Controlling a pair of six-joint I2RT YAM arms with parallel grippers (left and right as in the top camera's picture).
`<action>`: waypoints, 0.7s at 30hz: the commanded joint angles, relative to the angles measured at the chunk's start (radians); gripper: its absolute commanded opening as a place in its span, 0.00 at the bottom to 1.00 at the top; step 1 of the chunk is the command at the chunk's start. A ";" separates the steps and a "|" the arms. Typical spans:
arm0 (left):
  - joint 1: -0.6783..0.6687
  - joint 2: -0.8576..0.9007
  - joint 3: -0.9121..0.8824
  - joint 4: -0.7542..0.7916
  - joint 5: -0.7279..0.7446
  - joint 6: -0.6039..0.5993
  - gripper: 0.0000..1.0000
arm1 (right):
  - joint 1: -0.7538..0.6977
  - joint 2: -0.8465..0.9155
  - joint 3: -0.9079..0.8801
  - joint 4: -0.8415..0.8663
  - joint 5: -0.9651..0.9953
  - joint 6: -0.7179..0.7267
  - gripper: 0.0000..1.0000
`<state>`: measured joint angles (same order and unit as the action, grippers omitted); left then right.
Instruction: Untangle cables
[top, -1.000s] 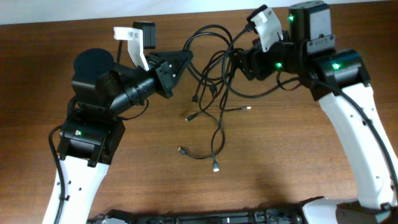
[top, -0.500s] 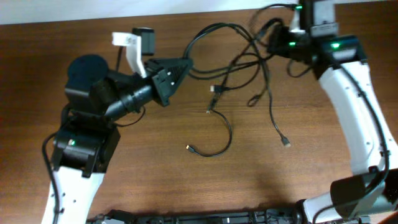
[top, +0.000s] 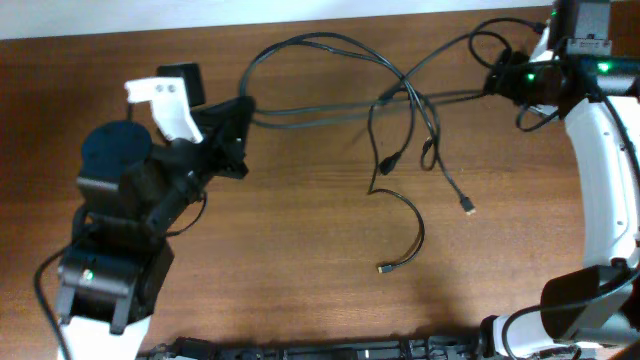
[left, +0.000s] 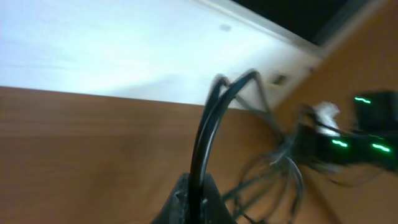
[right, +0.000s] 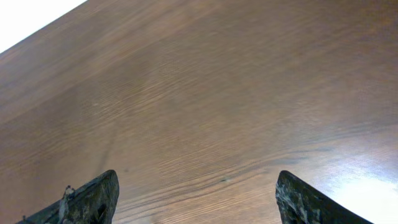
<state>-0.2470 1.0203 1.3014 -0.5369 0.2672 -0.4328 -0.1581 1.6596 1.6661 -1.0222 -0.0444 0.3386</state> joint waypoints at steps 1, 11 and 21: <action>0.027 -0.064 0.016 -0.033 -0.340 0.043 0.00 | -0.102 0.015 0.008 -0.015 0.098 0.002 0.78; 0.027 -0.064 0.016 -0.032 -0.250 0.046 0.00 | -0.111 0.015 0.008 -0.039 -0.167 -0.112 0.79; 0.024 -0.058 0.016 0.242 0.087 0.045 0.00 | -0.084 -0.036 0.008 -0.072 -0.603 -0.449 0.84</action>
<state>-0.2222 0.9649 1.3014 -0.3481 0.2596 -0.4026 -0.2672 1.6646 1.6661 -1.0927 -0.5583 -0.0307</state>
